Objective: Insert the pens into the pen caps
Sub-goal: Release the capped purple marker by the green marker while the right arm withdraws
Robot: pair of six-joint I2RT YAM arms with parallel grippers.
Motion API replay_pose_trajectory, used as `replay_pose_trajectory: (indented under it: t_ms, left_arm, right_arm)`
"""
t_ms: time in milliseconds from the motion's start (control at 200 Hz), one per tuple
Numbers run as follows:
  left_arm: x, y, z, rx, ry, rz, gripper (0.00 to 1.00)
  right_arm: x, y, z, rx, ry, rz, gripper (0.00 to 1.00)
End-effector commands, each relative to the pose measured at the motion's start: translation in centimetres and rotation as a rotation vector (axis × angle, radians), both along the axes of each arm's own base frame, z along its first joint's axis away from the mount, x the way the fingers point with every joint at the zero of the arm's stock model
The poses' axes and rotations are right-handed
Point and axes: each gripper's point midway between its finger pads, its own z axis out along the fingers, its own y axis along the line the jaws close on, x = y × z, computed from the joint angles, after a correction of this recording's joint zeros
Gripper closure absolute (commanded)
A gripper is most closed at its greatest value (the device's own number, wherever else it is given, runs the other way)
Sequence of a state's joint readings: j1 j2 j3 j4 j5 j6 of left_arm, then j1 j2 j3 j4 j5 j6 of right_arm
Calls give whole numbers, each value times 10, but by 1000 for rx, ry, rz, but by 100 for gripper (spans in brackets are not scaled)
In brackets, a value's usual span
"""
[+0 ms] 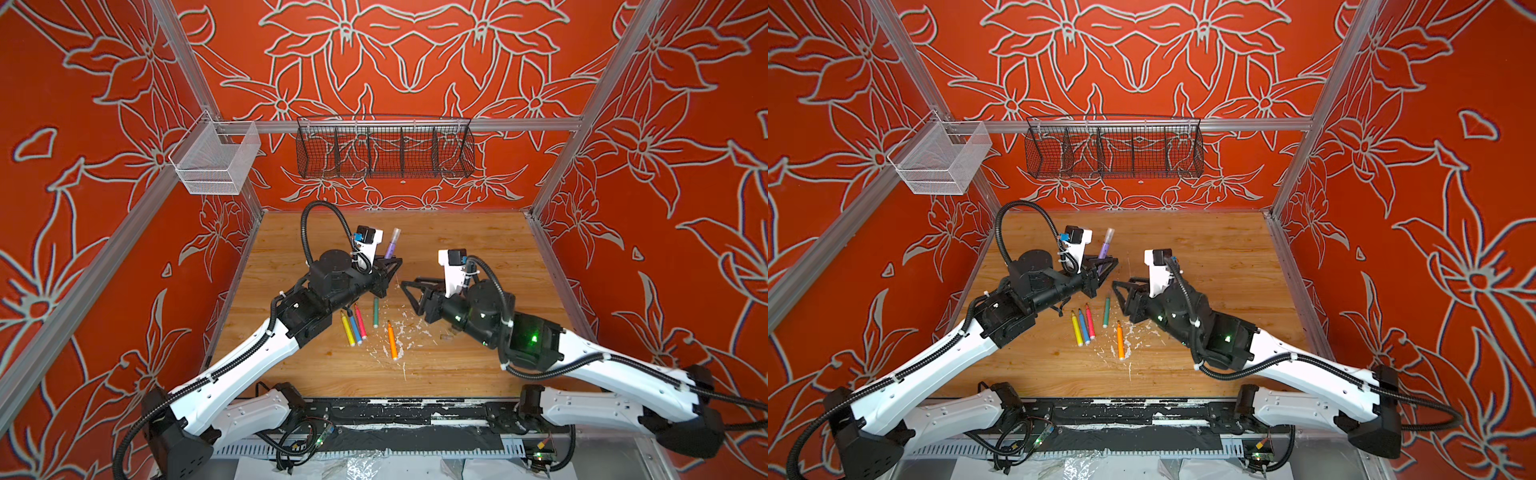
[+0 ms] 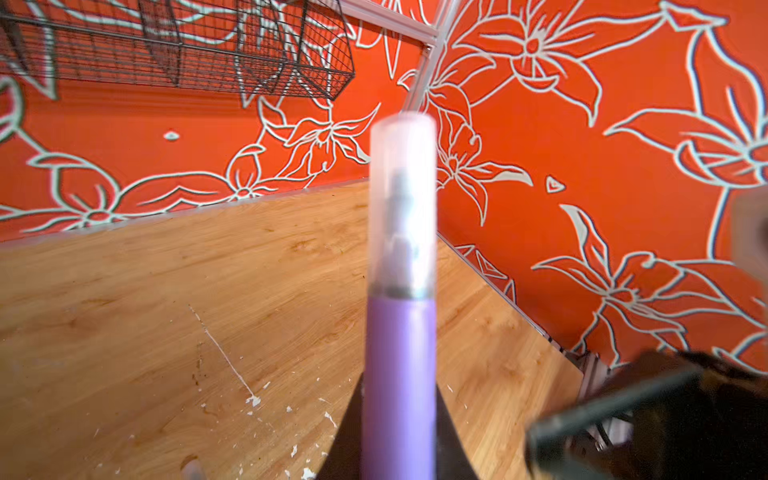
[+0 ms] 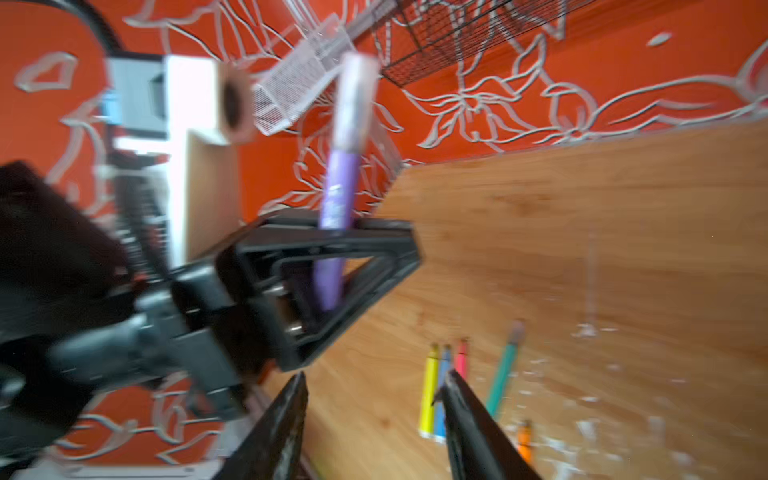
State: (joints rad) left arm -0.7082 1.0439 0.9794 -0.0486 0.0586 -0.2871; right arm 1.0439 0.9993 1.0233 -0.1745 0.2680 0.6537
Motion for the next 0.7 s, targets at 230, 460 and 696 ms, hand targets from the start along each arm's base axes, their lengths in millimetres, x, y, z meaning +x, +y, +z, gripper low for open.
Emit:
replay_pose_trajectory:
  t_ms: [230,460,696]
  left_arm:
    - [-17,-3,-130,168,362,280,100]
    - [-9,7,-184,342,470,420,100]
    - [10,48,-230,517,524,592,100]
  right_arm:
    - [13,-136,-40,-252,-49,-319,21]
    - [49,-195,-115,-397,103,-589,20]
    - [60,-248,-161,-484,176,-783,21]
